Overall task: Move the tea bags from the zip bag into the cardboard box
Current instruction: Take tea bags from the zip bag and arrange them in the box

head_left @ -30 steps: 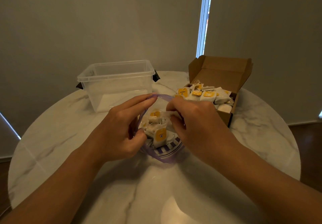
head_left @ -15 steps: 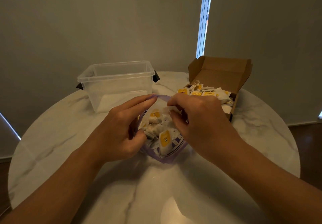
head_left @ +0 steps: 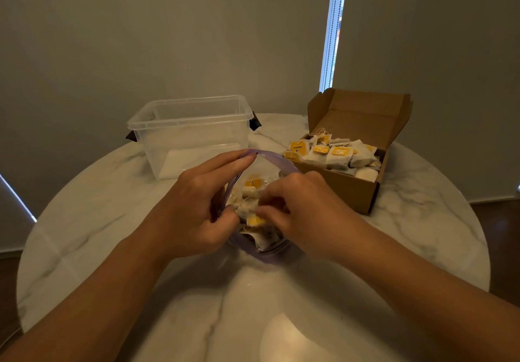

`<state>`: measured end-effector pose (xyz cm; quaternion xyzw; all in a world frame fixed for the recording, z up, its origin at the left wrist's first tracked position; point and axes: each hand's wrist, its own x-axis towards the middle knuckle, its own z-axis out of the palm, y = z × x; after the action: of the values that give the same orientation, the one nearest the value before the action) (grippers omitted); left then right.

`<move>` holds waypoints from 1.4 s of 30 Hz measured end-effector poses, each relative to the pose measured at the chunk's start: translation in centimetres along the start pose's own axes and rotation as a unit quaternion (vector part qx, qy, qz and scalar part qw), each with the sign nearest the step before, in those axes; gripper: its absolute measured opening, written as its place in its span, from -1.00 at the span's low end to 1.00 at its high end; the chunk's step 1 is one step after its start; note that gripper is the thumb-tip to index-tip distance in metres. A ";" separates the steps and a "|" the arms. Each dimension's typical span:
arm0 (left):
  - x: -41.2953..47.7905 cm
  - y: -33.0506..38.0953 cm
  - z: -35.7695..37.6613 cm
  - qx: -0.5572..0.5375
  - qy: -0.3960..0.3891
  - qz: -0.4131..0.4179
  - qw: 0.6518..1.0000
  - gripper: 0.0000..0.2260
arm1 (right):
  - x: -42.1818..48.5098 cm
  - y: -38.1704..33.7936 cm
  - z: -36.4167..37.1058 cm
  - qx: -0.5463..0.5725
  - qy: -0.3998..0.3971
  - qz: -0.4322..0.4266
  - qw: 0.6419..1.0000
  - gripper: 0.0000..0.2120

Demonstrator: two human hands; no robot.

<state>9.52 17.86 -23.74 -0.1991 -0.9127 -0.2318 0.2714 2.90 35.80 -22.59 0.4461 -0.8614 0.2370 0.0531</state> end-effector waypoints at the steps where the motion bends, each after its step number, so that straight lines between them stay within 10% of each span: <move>1: 0.0 0.0 0.0 0.000 -0.001 -0.001 1.000 -0.42 | 0.2 0.2 -0.1 -0.003 0.006 0.002 1.000 -0.85; 13: -0.1 0.3 0.0 -0.002 -0.006 -0.001 1.000 -0.38 | 4.1 -0.7 1.5 -0.181 -0.073 0.027 0.980 -0.86; 26: -0.1 0.0 -0.1 0.005 -0.005 -0.004 1.000 -0.42 | 1.0 -1.1 -0.5 -0.055 -0.122 0.032 0.991 -0.69; 36: -0.2 -0.1 -0.1 0.009 -0.003 -0.003 1.000 -0.40 | 1.0 -2.3 1.1 -0.131 -0.088 0.033 0.987 -0.79; 42: -0.2 -0.5 0.1 0.010 -0.001 -0.006 1.000 -0.40 | -2.2 -0.6 -3.3 0.013 0.012 0.041 0.999 -0.86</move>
<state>9.41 17.49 -24.03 -0.1912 -0.9164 -0.2238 0.2711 4.26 38.62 -20.16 0.4083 -0.8750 0.2558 0.0477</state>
